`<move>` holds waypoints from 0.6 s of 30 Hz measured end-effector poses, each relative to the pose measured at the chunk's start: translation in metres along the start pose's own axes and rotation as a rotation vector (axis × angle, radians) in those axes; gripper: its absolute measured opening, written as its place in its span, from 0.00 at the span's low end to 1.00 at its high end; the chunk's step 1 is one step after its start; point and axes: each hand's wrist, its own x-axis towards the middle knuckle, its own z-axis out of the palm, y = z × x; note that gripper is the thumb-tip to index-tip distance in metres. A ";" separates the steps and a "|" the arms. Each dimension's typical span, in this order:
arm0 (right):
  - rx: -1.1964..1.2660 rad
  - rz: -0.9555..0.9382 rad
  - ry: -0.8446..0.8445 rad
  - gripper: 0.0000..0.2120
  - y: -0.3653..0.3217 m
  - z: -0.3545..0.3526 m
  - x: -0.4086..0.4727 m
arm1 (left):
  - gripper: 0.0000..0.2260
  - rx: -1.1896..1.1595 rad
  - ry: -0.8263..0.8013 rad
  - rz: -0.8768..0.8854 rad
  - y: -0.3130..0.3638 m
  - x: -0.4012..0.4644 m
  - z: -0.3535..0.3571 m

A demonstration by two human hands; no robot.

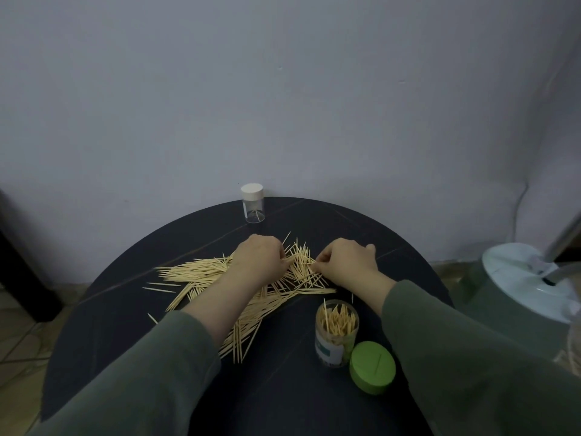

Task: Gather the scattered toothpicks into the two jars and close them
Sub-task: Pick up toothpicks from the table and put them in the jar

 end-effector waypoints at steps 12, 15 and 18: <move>-0.135 -0.045 0.027 0.13 -0.002 0.006 0.006 | 0.15 0.153 0.104 0.004 0.006 0.000 0.007; -0.158 -0.053 -0.003 0.14 0.000 0.002 0.005 | 0.14 0.114 0.106 -0.025 0.004 0.003 0.007; -0.176 -0.087 0.002 0.13 0.004 -0.003 0.001 | 0.13 0.066 0.085 -0.052 0.005 0.003 0.004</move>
